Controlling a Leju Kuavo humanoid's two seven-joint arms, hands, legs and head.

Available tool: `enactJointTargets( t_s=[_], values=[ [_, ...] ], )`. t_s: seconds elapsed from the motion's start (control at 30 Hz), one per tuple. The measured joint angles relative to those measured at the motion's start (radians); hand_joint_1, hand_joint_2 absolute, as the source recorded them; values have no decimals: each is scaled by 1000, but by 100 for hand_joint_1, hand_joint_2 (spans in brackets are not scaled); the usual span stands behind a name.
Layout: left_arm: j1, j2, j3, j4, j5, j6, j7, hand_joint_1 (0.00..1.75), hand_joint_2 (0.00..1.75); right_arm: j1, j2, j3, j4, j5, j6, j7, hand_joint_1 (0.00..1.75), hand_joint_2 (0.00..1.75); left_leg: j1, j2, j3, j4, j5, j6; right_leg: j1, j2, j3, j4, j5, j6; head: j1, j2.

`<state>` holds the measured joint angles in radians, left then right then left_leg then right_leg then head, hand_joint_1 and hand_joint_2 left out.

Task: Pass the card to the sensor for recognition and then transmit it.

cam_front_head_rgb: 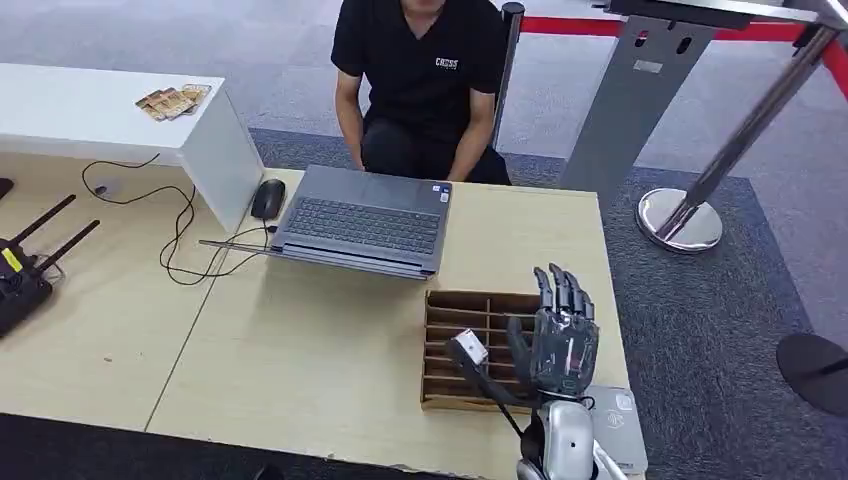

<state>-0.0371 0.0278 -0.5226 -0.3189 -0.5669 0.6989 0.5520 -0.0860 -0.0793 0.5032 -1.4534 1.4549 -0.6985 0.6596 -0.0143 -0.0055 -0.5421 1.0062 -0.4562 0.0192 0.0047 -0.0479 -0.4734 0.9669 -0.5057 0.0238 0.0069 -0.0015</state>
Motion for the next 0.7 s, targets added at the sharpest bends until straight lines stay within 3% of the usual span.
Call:
enactJointTargets(
  t_s=[0.23, 0.3, 0.7],
  values=[
    [0, 0, 0, 0, -1, 0, 0, 0, 175, 0, 0, 0, 0, 0, 0, -4, 35, 175, 0, 0, 0, 0, 0, 0, 0, 0, 0, 0, 0, 0, 0, 0],
    [0, 0, 0, 0, -2, 0, 0, 0, 175, 0, 0, 0, 0, 0, 0, -5, 2, 175, 0, 0, 0, 0, 0, 0, 0, 0, 0, 0, 0, 0, 0, 0],
    [0, 0, 3, 0, -2, 0, -1, 0, 175, 0, -4, 0, 0, 0, 0, -6, 0, 175, 0, 0, 0, 0, 0, 0, 0, 0, 0, 0, 0, 0, 0, 0]
  ],
)
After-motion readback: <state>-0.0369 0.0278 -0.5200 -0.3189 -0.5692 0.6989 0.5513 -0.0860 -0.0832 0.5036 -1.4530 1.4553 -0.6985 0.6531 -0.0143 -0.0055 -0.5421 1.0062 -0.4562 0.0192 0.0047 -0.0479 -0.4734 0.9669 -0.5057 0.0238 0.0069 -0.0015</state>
